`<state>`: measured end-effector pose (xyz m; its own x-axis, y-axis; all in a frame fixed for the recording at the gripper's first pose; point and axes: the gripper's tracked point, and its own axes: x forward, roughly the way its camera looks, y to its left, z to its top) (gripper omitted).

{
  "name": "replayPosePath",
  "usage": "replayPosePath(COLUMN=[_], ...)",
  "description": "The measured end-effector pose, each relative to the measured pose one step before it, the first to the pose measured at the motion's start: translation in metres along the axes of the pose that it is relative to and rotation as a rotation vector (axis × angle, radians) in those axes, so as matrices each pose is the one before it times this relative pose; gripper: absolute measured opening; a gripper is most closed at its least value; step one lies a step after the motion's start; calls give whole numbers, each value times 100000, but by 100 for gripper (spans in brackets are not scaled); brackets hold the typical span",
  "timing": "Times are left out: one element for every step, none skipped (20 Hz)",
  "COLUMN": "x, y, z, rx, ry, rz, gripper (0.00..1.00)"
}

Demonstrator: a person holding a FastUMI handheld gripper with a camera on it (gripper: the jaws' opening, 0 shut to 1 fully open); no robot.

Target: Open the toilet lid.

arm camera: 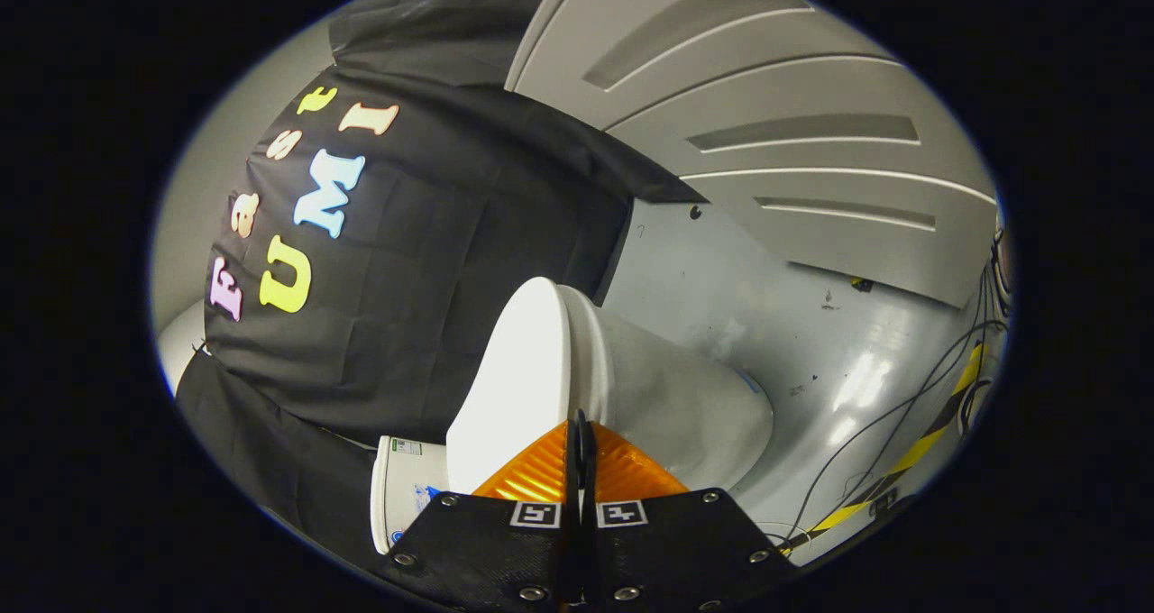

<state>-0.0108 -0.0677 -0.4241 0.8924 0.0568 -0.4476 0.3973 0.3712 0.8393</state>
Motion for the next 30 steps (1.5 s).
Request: replayPosePath(x=[-199, -249, -447, -320, -287, -313, -382, -238, -360, -236, -302, -341, -321, -345, -335, -325, -345, -319, -314, -246, -166, -211, -265, -184, -97, -266, -104, -177, -126, -95], y=[470, 644, 618, 724, 761, 792, 656, 707, 709, 746, 771, 791, 894, 942, 1007, 1072, 1119, 1145, 1114, 1052, 922, 909, 1027, 995, 1023, 855, 775, 688, 645, 702], z=[378, 238, 177, 328, 193, 341, 267, 307, 171, 277, 392, 295, 397, 387, 353, 442, 455, 438, 420, 480, 461, 350, 337, 442, 465, 244, 279, 353, 189, 190], rx=[-1791, -2156, -2054, -1718, -1556, -1697, -2040, -2171, -2437, -2650, -2253, -2070, -2048, -2351, -2621, -2972, -3068, -3158, -3281, -3062, -2192, -1957, -1766, -1375, -1911, -2374, -2688, -2416, -1923, -1640], ry=[-1186, -851, -753, -809, -790, -849, -886, -375, -509, -551, -851, -516, -911, -690, -721, -753, -709, -568, -513, -869, -1161, -746, -724, -925, -739, -118, -434, -748, -23, -392], rz=[-76, -94, -44, 72, 112, 188, 157, -308, -210, -121, 31, 69, 211, 302, 340, 393, 395, 436, 423, 448, 165, 115, 470, 472, 472, 248, 30, -111, -295, -119], gripper=[0, 0, 0, 0, 0, 0, 0, 0, 0, 0, 0, 0, 0, 0, 0, 0, 0, 0, 0, 0, 0, 0, 0, 0, 0, 0, 0, 0, 0, 0])
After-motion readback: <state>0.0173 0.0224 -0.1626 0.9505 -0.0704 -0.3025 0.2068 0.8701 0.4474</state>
